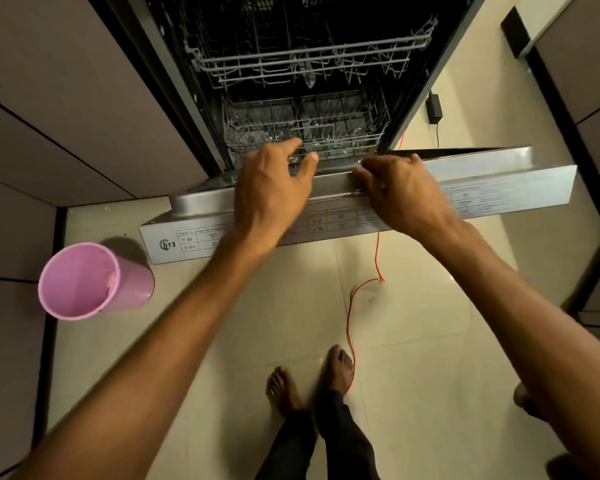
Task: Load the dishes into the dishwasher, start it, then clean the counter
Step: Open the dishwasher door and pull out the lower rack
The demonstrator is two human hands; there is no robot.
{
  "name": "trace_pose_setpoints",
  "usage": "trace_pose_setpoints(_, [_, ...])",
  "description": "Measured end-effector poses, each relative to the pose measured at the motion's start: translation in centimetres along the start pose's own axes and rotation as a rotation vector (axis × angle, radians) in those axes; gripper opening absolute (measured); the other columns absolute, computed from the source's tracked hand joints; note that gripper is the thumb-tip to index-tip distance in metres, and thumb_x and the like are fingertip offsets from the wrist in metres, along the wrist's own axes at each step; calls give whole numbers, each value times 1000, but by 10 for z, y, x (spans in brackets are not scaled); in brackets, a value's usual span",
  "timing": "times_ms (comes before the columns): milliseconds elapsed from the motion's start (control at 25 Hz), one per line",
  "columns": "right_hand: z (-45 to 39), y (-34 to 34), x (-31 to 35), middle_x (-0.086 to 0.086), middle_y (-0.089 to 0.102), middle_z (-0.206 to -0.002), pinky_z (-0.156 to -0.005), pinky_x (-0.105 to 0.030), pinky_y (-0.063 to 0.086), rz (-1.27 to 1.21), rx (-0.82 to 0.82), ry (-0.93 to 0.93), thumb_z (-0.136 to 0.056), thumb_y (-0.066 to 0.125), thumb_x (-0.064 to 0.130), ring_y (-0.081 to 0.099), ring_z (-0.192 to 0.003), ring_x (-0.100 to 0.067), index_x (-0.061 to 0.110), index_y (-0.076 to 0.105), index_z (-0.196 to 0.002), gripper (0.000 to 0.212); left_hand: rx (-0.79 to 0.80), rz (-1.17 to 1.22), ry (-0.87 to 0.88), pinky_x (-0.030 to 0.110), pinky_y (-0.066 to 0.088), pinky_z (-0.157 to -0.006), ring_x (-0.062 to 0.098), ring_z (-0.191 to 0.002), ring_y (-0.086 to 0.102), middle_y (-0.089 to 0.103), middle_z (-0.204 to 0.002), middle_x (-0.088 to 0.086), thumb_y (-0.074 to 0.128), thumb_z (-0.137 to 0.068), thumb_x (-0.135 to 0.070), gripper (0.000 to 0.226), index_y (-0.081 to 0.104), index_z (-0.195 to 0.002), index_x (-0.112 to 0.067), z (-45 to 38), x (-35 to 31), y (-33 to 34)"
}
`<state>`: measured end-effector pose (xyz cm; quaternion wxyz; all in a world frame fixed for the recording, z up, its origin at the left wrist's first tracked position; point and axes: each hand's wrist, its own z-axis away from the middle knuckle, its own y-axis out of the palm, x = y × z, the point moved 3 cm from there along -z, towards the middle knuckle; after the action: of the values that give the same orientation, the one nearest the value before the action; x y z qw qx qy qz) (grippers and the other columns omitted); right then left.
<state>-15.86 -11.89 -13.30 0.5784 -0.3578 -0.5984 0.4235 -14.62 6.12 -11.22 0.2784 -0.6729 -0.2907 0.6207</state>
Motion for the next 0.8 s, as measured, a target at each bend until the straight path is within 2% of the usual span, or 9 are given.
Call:
trace_pose_setpoints(40, [-2,4,-3,-5,67,-86,-102,-48,42,22,12,0,-103,39,36,63,-85,-25,16,63,-91,34,71,-90,1,24,53,-82,18,-97,68,72,-109,4,55,-96,-38,35,69,-115,-13,-7,11,5])
trace_pose_setpoints(80, [-3,7,-6,-6,65,-81,-94,-46,48,20,13,18,-104,37,37,63,-80,-27,14,63,-88,38,133,-164,8,26,54,-66,18,-79,69,74,-92,2,52,-96,-40,35,73,-107,-15,-8,19,10])
trace_pose_setpoints(120, [-3,8,-8,-8,66,-79,-82,-44,53,16,8,41,-104,37,39,63,-77,-29,12,66,-90,42,174,-220,21,23,45,-51,13,-61,63,71,-76,-2,51,-97,-42,36,75,-100,-16,-5,27,15])
trace_pose_setpoints(160, [-2,8,-9,-10,66,-78,-71,-42,54,24,4,65,-103,37,41,62,-73,-29,12,69,-93,44,184,-246,29,20,36,-45,9,-51,55,69,-68,-4,51,-97,-44,36,76,-97,-19,-1,32,17])
trace_pose_setpoints(360, [19,32,-23,-5,68,-76,-58,-28,43,54,187,139,-99,48,42,62,-67,-21,20,74,-94,34,269,-111,-123,19,36,-49,4,-61,56,75,-88,-8,63,-89,-43,23,76,-98,-26,27,59,35])
trace_pose_setpoints(480, [51,66,-42,-9,71,-82,-64,-34,48,71,250,174,-97,48,46,67,-77,-29,21,74,-93,37,333,19,-204,11,43,-61,-4,-73,60,74,-94,-10,67,-88,-35,17,76,-97,-25,67,83,59])
trace_pose_setpoints(640, [99,124,-59,-9,69,-83,-68,-34,48,44,331,167,-99,41,46,65,-82,-33,24,70,-94,36,271,47,-271,16,50,-68,4,-84,68,74,-95,-11,68,-87,-33,15,77,-97,-24,125,111,95])
trace_pose_setpoints(720, [119,147,-64,-5,70,-98,-86,-41,51,-15,381,135,-101,39,41,64,-96,-27,26,67,-103,32,256,16,-274,10,47,-69,4,-89,68,74,-100,-11,68,-88,-33,17,76,-100,-25,148,124,114])
trace_pose_setpoints(800, [136,168,-68,-4,59,-134,-113,-46,34,-42,414,128,-103,37,35,50,-129,-26,22,61,-124,34,265,-26,-254,16,49,-86,6,-103,66,70,-114,-11,63,-91,-36,24,73,-110,-24,169,139,135])
